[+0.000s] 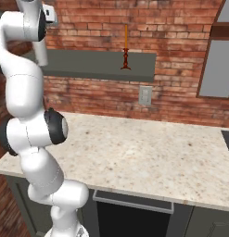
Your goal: Get the candle and the liquor from the cabinet and move them to the dining counter.
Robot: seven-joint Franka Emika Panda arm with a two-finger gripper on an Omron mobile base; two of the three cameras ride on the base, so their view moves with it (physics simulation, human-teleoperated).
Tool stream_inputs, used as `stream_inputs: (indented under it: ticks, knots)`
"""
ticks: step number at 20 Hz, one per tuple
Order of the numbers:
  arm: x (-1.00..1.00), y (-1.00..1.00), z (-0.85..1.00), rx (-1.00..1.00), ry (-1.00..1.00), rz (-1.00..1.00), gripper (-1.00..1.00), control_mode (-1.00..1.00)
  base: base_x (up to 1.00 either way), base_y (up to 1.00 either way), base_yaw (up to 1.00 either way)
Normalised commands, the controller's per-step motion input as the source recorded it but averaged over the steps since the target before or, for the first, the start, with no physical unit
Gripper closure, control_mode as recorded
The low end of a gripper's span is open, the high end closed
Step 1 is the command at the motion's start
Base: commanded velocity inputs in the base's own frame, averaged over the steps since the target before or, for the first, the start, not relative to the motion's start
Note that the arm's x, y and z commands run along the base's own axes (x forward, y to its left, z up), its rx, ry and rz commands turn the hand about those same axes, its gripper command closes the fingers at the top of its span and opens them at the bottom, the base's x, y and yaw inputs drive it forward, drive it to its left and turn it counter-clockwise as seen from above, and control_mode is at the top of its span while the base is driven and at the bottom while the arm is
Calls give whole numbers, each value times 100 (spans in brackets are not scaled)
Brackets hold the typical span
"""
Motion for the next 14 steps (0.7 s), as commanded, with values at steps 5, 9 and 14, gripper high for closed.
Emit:
stream_inputs:
  ticks: [5,9,14]
  knots:
    - [-69,-50,0,0,-4,-2,100,-100,0,0,0]
    - [-92,-58,-3,0,-6,-3,100,-100,0,0,0]
    - [-96,-52,-18,0,-4,-7,100,-100,0,0,0]
